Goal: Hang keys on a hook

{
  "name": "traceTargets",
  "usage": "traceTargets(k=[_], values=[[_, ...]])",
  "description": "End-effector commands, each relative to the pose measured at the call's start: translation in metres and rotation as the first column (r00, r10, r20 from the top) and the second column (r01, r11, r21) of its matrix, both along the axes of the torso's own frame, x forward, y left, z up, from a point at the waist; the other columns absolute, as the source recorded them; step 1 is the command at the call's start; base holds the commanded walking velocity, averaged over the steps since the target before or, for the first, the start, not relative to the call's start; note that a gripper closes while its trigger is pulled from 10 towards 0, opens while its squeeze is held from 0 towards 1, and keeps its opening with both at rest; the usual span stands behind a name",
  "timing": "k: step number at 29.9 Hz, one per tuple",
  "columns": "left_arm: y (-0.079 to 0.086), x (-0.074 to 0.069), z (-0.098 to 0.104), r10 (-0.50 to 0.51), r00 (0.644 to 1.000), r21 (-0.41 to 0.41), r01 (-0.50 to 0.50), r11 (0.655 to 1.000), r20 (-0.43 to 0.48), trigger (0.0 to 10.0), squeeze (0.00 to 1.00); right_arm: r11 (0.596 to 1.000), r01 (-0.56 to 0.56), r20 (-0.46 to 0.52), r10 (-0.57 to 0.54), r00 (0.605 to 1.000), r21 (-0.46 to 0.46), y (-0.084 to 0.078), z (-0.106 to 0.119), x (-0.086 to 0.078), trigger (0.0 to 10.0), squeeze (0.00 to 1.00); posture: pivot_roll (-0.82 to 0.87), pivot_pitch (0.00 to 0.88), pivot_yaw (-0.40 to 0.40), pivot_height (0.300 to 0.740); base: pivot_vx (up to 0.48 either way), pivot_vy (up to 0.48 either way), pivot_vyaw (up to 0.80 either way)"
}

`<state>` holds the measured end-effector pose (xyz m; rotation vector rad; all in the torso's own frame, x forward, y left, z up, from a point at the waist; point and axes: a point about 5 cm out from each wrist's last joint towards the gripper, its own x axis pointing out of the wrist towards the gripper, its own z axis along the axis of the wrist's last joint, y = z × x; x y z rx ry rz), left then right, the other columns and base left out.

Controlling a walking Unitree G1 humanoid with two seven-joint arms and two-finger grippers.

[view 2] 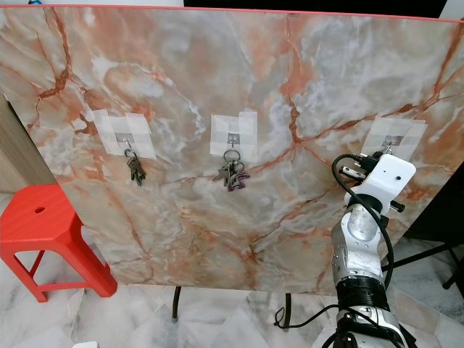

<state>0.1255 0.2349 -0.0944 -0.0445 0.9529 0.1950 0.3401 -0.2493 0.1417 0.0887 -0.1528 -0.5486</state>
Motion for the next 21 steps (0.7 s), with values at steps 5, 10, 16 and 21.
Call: traceTargets(k=[5,10,16,21], values=[[0.0001,-0.0004,-0.0002,-0.012,1.0,0.009,0.012,1.0,-0.006,10.0,0.0,1.0,0.021,0.026,-0.021,0.999,0.012,-0.0075,0.007,0.0013,10.0,0.0,0.02,0.0,-0.015,0.74,0.0,0.0,0.0],[0.001,-0.0019,-0.0004,-0.012,1.0,0.009,0.012,1.0,-0.009,10.0,0.0,0.999,0.032,0.052,-0.032,0.998,0.011,-0.0097,0.0093,-0.002,10.0,0.0,0.02,0.0,-0.011,0.74,0.0,0.0,0.0],[0.0013,-0.002,-0.0004,-0.015,1.0,0.012,0.015,1.0,-0.011,10.0,0.0,0.999,0.039,0.084,-0.04,0.996,0.006,-0.0108,0.0107,-0.006,10.0,0.0,0.01,0.0,-0.009,0.74,0.0,0.0,0.0],[0.0009,-0.0008,-0.0001,-0.017,1.0,0.014,0.018,1.0,-0.01,10.0,0.0,0.999,0.032,0.098,-0.032,0.995,0.004,-0.0094,0.0131,-0.0058,10.0,0.0,0.02,0.0,-0.008,0.74,0.0,0.0,0.0]])
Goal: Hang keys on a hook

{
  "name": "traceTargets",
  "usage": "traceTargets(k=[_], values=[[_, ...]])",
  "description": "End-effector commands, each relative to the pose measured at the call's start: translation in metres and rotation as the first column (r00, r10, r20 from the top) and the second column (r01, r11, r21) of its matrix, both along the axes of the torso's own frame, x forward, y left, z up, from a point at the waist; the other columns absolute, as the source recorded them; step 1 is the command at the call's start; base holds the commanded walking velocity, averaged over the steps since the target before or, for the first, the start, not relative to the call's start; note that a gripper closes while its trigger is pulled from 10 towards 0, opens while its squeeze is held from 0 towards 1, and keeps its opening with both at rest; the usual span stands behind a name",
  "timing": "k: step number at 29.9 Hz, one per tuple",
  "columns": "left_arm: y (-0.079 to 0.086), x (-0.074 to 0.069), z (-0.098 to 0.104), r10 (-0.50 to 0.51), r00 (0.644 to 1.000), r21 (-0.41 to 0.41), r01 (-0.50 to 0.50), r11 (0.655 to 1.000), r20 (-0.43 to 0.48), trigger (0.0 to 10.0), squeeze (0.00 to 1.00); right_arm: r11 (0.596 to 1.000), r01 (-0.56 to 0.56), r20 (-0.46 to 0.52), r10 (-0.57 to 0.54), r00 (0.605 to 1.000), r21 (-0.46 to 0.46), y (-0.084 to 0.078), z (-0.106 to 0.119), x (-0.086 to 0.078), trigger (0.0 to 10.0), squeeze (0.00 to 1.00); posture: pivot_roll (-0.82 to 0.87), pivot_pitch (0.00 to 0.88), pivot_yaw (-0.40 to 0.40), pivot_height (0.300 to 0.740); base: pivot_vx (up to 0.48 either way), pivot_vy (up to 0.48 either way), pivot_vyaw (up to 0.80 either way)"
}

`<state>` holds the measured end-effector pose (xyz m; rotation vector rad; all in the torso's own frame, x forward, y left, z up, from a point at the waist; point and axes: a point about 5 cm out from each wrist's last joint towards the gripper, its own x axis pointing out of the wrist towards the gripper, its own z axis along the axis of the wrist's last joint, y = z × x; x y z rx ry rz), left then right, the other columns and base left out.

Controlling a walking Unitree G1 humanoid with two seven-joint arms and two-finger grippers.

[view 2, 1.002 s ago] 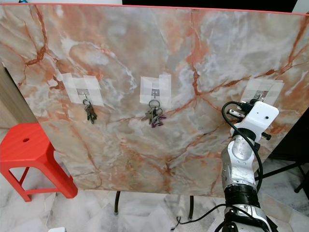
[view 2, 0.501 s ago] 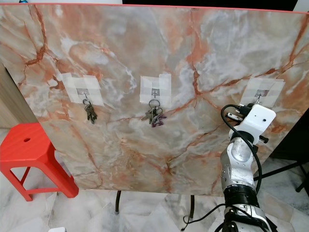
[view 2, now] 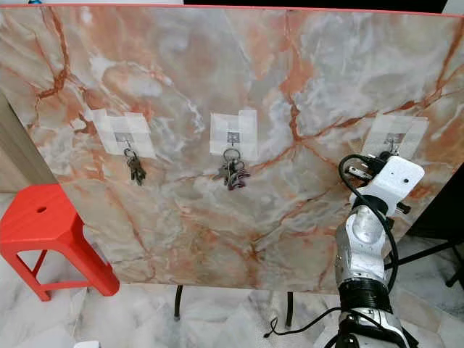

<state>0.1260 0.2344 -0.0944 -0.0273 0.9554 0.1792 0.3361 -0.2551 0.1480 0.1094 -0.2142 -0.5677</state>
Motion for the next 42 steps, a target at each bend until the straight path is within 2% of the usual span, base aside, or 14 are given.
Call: traceTargets(k=[1,13,26,42], values=[[0.001,-0.001,0.0,0.003,1.0,0.006,-0.003,1.0,-0.006,10.0,0.0,1.0,0.01,0.038,-0.01,0.999,-0.002,-0.003,0.007,-0.002,10.0,0.0,0.02,0.0,-0.008,0.74,0.0,0.0,0.0],[-0.001,0.002,0.0,-0.003,1.0,0.006,0.003,1.0,-0.005,10.0,0.0,1.0,0.019,-0.011,-0.019,1.0,-0.003,-0.005,0.002,-0.001,10.0,0.0,0.02,0.0,-0.007,0.74,0.0,0.0,0.0],[0.0,0.002,0.0,-0.003,1.0,0.006,0.003,1.0,-0.01,10.0,0.0,0.997,0.071,-0.006,-0.071,0.997,0.006,-0.003,-0.01,-0.018,10.0,0.0,0.02,0.0,-0.009,0.74,0.0,0.0,0.0],[-0.004,0.001,-0.001,-0.007,1.0,0.009,0.007,1.0,-0.007,10.0,0.0,1.0,0.001,-0.032,0.0,0.999,0.016,0.004,-0.011,-0.012,10.0,0.0,0.02,0.0,-0.01,0.74,0.0,0.0,0.0]])
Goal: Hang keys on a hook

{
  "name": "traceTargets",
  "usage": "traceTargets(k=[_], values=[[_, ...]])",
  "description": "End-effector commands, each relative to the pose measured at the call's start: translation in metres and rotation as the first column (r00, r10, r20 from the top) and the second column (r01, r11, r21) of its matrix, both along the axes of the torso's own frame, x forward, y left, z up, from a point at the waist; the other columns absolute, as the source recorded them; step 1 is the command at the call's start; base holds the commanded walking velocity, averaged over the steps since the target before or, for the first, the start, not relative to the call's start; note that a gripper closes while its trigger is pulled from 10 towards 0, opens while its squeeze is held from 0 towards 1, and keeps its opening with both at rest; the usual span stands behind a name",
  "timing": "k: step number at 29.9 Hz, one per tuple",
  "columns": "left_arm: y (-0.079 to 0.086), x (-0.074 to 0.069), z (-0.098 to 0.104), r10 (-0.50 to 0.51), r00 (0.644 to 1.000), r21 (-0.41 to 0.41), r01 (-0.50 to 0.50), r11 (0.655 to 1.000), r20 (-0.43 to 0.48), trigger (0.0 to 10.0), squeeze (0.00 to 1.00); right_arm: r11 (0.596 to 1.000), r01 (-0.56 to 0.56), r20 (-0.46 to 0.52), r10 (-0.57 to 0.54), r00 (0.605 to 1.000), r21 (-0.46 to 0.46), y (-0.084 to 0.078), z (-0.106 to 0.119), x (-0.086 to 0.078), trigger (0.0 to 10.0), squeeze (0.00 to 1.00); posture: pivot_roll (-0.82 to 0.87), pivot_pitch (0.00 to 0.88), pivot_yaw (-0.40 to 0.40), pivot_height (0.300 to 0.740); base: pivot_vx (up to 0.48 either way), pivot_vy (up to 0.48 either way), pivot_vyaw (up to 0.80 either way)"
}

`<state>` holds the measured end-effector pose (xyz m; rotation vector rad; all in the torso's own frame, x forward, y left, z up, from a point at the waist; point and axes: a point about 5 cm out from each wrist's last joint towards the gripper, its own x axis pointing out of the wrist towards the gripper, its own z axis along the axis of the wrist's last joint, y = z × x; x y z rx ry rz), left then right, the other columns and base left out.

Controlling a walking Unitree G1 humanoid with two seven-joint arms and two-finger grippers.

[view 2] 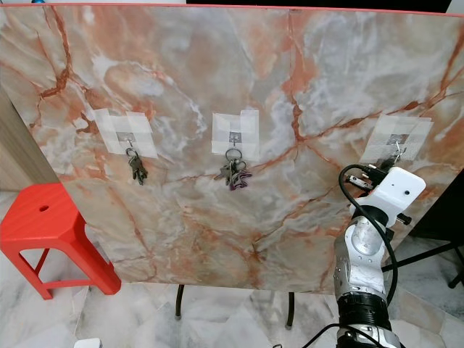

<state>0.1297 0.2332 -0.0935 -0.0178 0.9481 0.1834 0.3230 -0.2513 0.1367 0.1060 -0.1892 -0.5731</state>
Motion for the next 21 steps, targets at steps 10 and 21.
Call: traceTargets(k=[10,21], values=[[-0.004,-0.002,-0.002,-0.009,1.0,-0.003,0.009,1.0,-0.012,10.0,0.0,0.999,-0.032,-0.007,0.032,0.999,0.006,0.0,0.002,0.004,10.0,0.18,0.02,0.0,-0.011,0.74,0.0,0.0,0.0],[-0.005,-0.003,-0.002,-0.007,1.0,-0.003,0.007,1.0,-0.015,10.0,0.0,0.995,-0.091,-0.057,0.088,0.994,-0.043,0.003,-0.008,-0.001,10.0,0.0,0.02,0.0,-0.014,0.74,0.0,0.0,0.0]])
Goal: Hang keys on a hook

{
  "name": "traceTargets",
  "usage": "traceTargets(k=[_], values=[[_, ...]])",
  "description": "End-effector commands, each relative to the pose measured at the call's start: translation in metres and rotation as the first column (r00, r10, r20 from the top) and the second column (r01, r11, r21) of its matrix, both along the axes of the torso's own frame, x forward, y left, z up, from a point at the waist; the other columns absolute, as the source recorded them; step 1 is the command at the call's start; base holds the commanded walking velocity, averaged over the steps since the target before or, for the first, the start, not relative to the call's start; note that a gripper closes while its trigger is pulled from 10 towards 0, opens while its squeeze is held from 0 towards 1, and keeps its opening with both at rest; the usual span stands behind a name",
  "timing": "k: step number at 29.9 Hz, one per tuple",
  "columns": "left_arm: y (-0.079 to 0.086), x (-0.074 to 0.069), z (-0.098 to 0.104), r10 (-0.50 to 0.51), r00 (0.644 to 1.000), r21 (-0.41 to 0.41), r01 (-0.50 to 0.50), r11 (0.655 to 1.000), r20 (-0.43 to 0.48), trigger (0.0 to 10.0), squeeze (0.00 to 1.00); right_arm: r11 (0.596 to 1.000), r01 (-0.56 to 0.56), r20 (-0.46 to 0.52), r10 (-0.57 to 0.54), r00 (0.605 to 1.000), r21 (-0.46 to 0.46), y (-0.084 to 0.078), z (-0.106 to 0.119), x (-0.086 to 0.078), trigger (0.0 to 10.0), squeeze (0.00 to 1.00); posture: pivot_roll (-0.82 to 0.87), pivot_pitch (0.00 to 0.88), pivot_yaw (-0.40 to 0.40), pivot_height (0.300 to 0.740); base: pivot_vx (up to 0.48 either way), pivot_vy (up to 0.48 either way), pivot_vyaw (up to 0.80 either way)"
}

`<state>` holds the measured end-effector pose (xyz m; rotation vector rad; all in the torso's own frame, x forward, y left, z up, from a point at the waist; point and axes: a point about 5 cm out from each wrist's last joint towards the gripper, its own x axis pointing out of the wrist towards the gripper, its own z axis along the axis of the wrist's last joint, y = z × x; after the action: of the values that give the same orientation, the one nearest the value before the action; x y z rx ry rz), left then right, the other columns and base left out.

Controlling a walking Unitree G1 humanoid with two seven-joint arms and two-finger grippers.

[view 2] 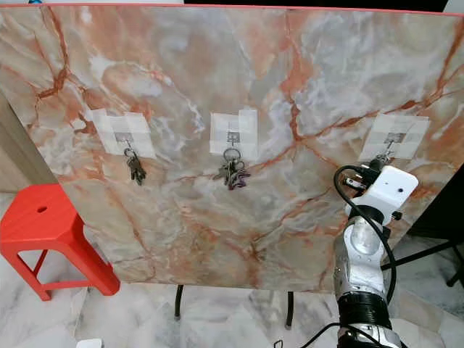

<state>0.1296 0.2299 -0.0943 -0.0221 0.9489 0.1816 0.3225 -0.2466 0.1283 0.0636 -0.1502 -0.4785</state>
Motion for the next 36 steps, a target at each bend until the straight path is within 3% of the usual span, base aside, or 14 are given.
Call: traceTargets(k=[1,4,6,8,10,11,14,15,18,19,21,25,29,36], values=[[-0.002,-0.002,-0.002,-0.007,1.0,0.001,0.007,1.0,-0.014,10.0,0.0,0.996,-0.073,-0.077,0.069,0.995,-0.045,0.005,-0.017,-0.01,10.0,0.0,0.02,0.0,-0.021,0.74,0.0,0.0,0.0],[-0.002,0.0,-0.001,-0.008,1.0,0.001,0.008,1.0,-0.008,10.0,0.0,0.986,-0.161,-0.215,0.15,0.965,-0.036,0.012,-0.056,-0.033,10.0,0.0,0.01,0.0,-0.021,0.74,0.0,0.0,0.0],[-0.002,0.0,-0.001,-0.008,1.0,0.001,0.008,1.0,-0.007,10.0,0.0,0.985,-0.171,-0.242,0.158,0.957,-0.033,0.013,-0.063,-0.036,10.0,0.0,0.01,0.0,-0.021,0.74,0.0,0.0,0.0],[-0.002,0.002,0.0,-0.012,1.0,0.002,0.012,1.0,-0.004,10.0,0.0,0.981,-0.193,-0.365,0.187,0.912,0.02,0.017,-0.097,-0.052,10.0,0.0,0.0,0.0,-0.017,0.74,0.0,0.0,0.0],[-0.002,0.003,0.0,-0.013,1.0,0.002,0.013,1.0,-0.003,10.0,0.0,0.98,-0.198,-0.402,0.193,0.895,0.03,0.018,-0.106,-0.056,10.0,0.0,0.0,0.0,-0.018,0.74,0.0,0.0,0.0],[-0.002,0.004,0.0,-0.014,1.0,0.002,0.014,1.0,-0.001,10.0,0.0,0.976,-0.207,-0.451,0.217,0.866,0.072,0.02,-0.12,-0.062,10.0,0.0,0.01,0.0,-0.016,0.74,0.0,0.0,0.0],[-0.002,0.006,0.001,-0.017,1.0,0.002,0.017,1.0,0.003,10.0,0.0,0.942,-0.239,-0.639,0.336,0.692,0.236,0.038,-0.167,-0.087,10.0,0.0,0.0,0.0,-0.013,0.74,0.0,0.0,0.0],[-0.002,0.006,0.001,-0.017,1.0,0.002,0.017,1.0,0.003,10.0,0.0,0.942,-0.239,-0.639,0.336,0.692,0.236,0.038,-0.167,-0.087,10.0,0.0,0.0,0.0,-0.013,0.74,0.0,0.0,0.0],[-0.004,0.012,0.003,-0.02,1.0,0.003,0.02,1.0,0.012,10.0,0.0,0.88,-0.279,-0.762,0.473,0.442,0.384,0.065,-0.205,-0.129,10.0,0.0,0.02,0.0,-0.018,0.74,0.0,0.0,0.0],[-0.005,0.014,0.003,-0.019,1.0,0.003,0.019,1.0,0.016,10.0,0.0,0.87,-0.275,-0.784,0.49,0.381,0.41,0.07,-0.213,-0.141,10.0,0.0,0.02,0.0,-0.019,0.74,0.0,0.0,0.0],[-0.004,0.014,0.004,-0.015,1.0,0.002,0.015,1.0,0.022,10.0,0.0,0.877,-0.254,-0.822,0.473,0.317,0.407,0.071,-0.22,-0.155,10.0,0.0,0.04,0.0,-0.024,0.74,0.0,0.0,0.0],[-0.001,0.012,0.004,-0.019,1.0,0.008,0.019,1.0,0.018,10.0,0.0,0.888,-0.182,-0.809,0.459,0.367,0.422,0.072,-0.22,-0.151,10.0,0.0,0.02,0.0,-0.015,0.74,0.0,0.0,0.0],[-0.002,0.012,0.003,-0.027,1.0,0.008,0.027,1.0,0.012,10.0,0.0,0.894,-0.158,-0.809,0.446,0.382,0.418,0.071,-0.219,-0.15,10.0,0.0,0.02,0.0,-0.018,0.74,0.0,0.0,0.0],[-0.004,0.012,0.003,-0.014,1.0,0.001,0.014,1.0,0.012,10.0,0.0,0.894,-0.164,-0.819,0.447,0.361,0.416,0.064,-0.219,-0.151,10.0,0.0,0.03,0.0,-0.027,0.74,0.0,0.0,0.0]])
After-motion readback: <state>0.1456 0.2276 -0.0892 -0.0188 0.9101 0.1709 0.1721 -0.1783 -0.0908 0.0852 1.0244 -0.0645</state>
